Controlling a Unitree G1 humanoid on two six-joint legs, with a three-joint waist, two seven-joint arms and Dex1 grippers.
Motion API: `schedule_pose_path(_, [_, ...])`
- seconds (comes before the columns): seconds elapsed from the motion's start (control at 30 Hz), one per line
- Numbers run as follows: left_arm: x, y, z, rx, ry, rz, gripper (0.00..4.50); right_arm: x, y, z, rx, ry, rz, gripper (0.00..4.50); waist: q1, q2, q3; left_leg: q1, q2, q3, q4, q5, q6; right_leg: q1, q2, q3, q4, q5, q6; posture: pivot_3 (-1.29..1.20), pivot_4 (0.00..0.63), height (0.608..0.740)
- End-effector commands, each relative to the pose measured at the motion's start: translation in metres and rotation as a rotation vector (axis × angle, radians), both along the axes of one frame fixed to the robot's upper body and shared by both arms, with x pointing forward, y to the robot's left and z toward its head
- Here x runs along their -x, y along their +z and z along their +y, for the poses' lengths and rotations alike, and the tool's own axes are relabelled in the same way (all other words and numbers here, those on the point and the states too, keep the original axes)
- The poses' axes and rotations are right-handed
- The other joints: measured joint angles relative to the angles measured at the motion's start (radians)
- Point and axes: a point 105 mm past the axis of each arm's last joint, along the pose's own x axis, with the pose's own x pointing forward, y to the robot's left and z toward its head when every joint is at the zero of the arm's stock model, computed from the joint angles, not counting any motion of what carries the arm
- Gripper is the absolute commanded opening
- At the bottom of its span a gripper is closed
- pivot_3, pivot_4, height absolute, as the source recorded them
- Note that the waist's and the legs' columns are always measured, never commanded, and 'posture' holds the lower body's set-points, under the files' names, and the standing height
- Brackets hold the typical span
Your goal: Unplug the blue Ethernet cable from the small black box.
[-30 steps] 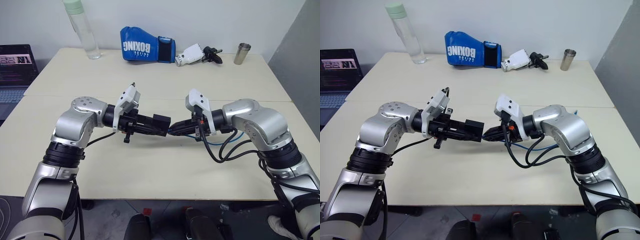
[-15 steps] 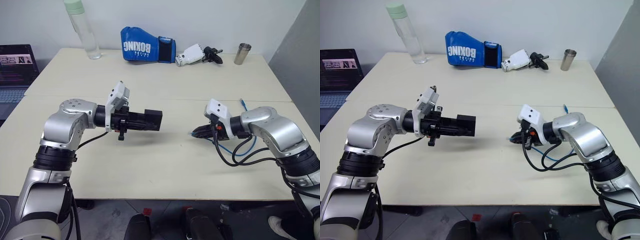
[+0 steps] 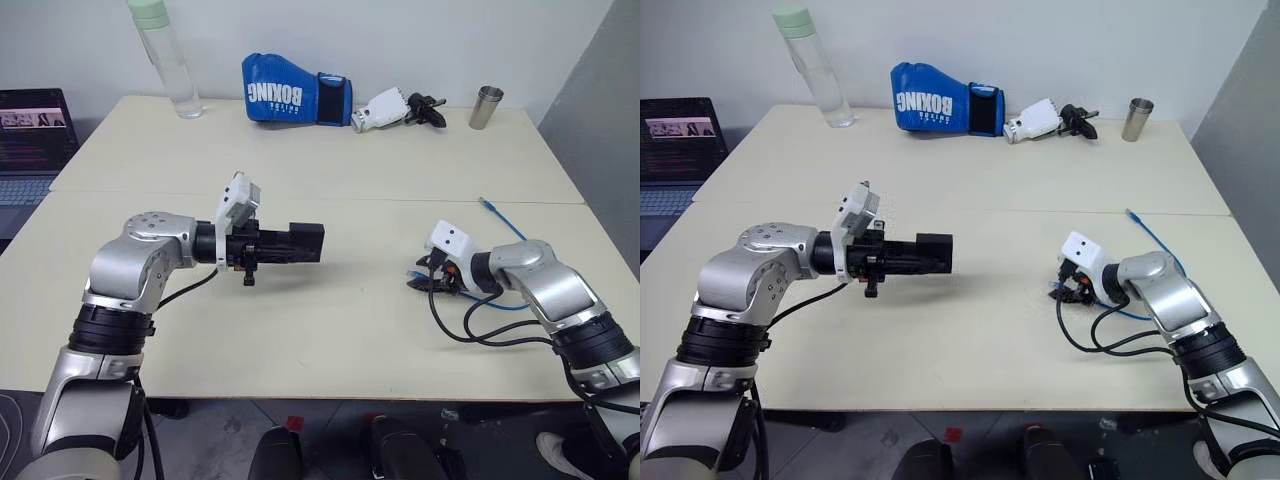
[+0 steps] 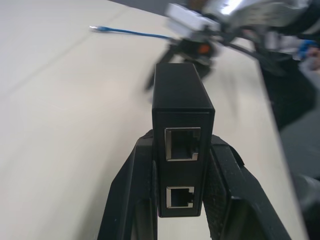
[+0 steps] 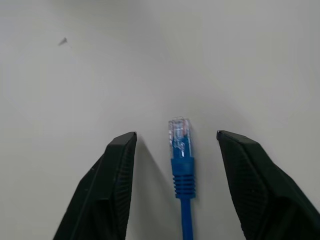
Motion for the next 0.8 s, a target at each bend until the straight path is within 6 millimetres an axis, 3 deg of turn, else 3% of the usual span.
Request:
schedule_pose_path(0.03, [-0.028, 0.013, 0.021, 0.046, 0.223, -0.13, 0.78, 0.006, 0.055, 0.031, -0.097, 0.134, -0.131, 3.73, 0.0, 0.001, 0.0, 0.0, 0.0, 0.0, 0.0, 0.0, 0.0, 0.0, 0.0, 0.0, 0.0, 0.0, 0.0, 0.0, 0.15, 0.74])
schedule_pose_path(0.17, [-0.066, 0.0, 0.052, 0.106, 0.59, -0.18, 0.78, 0.021, 0.089, 0.087, -0.219, 0.277, -0.179, 3.75, -0.002, 0.001, 0.0, 0.001, 0.0, 0.0, 0.0, 0.0, 0.0, 0.0, 0.0, 0.0, 0.001, 0.0, 0.0, 0.0, 0.15, 0.74])
schedule_pose_path(0.33, [-0.079, -0.024, 0.07, 0.116, 0.777, -0.211, 0.78, 0.025, 0.106, 0.125, -0.3, 0.317, -0.199, 3.75, 0.002, 0.001, 0.0, -0.001, 0.002, -0.001, 0.0, 0.001, -0.002, 0.0, 0.0, -0.002, 0.0, 0.0, -0.001, 0.0, 0.15, 0.74])
schedule_pose_path(0.67, [-0.086, -0.067, 0.096, 0.091, 0.987, -0.204, 0.78, 0.027, 0.106, 0.138, -0.308, 0.341, -0.206, 3.75, 0.005, 0.0, 0.0, -0.002, -0.003, 0.0, 0.0, 0.001, -0.002, -0.001, -0.006, -0.002, -0.001, 0.001, 0.0, 0.0, 0.15, 0.74])
schedule_pose_path(0.73, [-0.085, -0.073, 0.1, 0.087, 0.995, -0.187, 1.5, 0.028, 0.105, 0.136, -0.305, 0.341, -0.204, 3.75, 0.004, 0.0, 0.0, -0.002, -0.003, 0.0, 0.0, 0.001, -0.002, 0.0, -0.005, -0.002, -0.001, 0.001, 0.0, 0.0, 0.15, 0.74])
schedule_pose_path(0.8, [-0.084, -0.076, 0.102, 0.089, 0.997, -0.173, 1.8, 0.029, 0.105, 0.135, -0.301, 0.341, -0.203, 3.75, 0.003, 0.0, 0.0, -0.002, -0.002, 0.0, 0.0, 0.001, -0.002, 0.0, -0.004, -0.003, 0.0, 0.001, 0.0, 0.0, 0.15, 0.74])
